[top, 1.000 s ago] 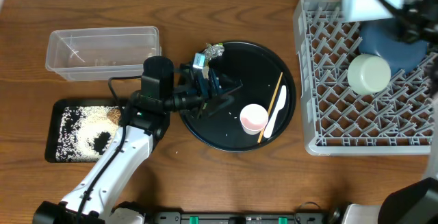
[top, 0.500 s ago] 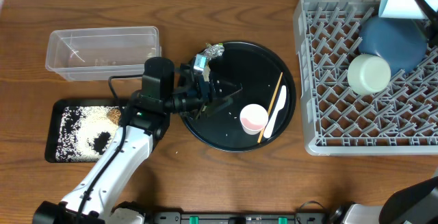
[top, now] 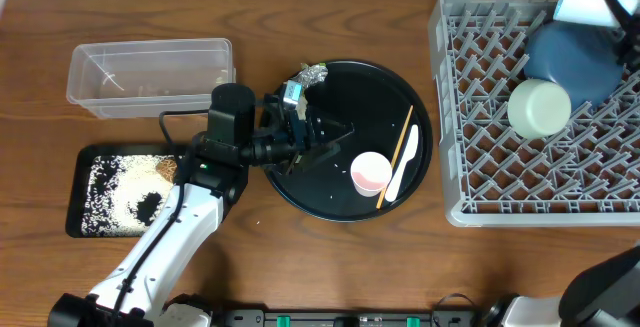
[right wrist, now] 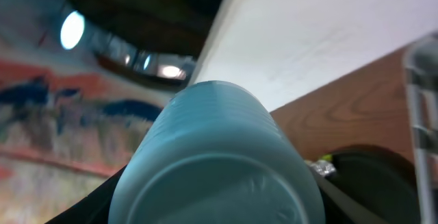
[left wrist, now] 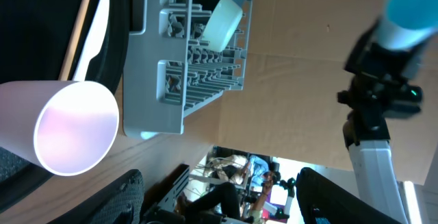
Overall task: Sort waste into correct bins and load items into the dishwasher rack
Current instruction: 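Carry the blue cup right over the rack with the right gripper, then place the blue cup inverted in the rack's back corner and release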
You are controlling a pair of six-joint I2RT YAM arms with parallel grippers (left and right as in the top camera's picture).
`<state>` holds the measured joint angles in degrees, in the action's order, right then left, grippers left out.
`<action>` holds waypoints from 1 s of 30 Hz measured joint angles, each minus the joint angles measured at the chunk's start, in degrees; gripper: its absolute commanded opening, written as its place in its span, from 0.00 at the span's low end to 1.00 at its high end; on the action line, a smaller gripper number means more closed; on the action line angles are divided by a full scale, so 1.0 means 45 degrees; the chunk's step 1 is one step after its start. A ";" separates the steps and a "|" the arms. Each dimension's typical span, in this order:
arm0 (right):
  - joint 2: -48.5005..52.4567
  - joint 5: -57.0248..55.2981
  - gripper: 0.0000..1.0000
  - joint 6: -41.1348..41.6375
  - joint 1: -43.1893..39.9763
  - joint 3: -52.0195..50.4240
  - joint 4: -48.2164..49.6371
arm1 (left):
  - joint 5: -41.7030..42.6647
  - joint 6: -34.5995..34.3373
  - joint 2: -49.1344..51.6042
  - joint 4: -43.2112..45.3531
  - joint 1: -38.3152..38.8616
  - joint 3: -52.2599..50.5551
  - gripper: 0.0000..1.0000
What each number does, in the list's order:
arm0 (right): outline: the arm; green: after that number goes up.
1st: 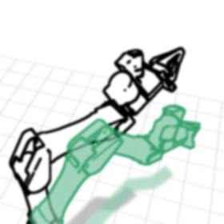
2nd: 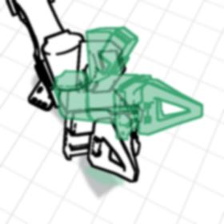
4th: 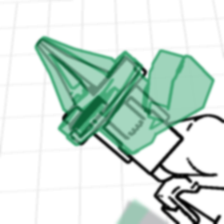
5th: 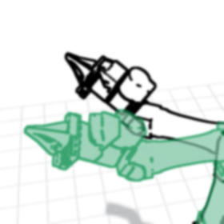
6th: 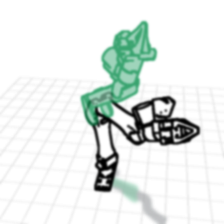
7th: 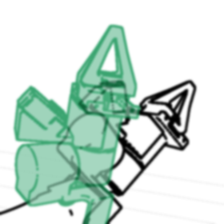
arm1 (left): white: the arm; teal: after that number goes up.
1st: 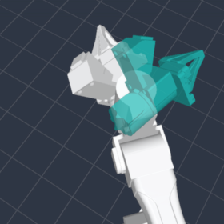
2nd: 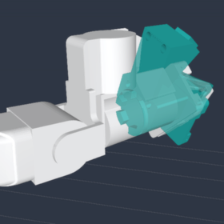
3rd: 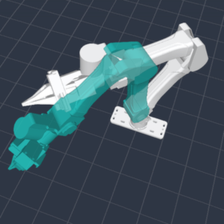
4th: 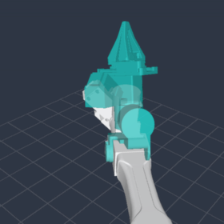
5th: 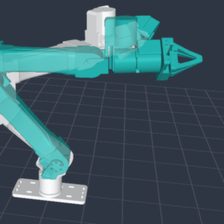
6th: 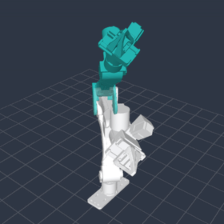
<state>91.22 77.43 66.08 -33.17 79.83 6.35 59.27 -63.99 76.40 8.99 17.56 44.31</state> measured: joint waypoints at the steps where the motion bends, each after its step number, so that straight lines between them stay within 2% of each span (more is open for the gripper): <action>1: 0.0068 -0.0282 0.59 -0.0554 0.0029 0.0000 -0.0792 | 0.0005 0.0000 0.0000 -0.0005 0.0000 0.0000 0.72; 6: 0.0151 -0.2166 0.59 -0.3410 0.0282 0.0010 -0.4590 | 0.0044 0.0005 0.0000 0.0000 0.0000 0.0000 0.72; 10: 0.0151 -0.4663 0.60 -0.5804 0.0534 0.0034 -0.7616 | 0.0073 0.0199 0.0000 -0.0015 0.0000 -0.0005 0.72; 16: 0.0204 -0.9306 0.60 -0.8573 0.0656 0.0481 -1.0292 | 0.0078 0.0597 0.0000 -0.0350 0.0000 -0.0005 0.73; 26: 0.0209 -1.4110 0.61 -0.9840 0.0729 0.3929 -1.2716 | 0.0078 0.1389 0.0000 -0.0641 0.0000 0.0000 0.73; 30: 0.0194 -1.6407 0.61 -0.9850 0.0806 0.4235 -1.3430 | 0.0073 0.1613 0.0000 -0.0665 0.0000 -0.0005 0.73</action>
<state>92.09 3.60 21.76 -29.54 98.89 -54.08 59.59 -56.73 76.40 6.00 17.56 44.29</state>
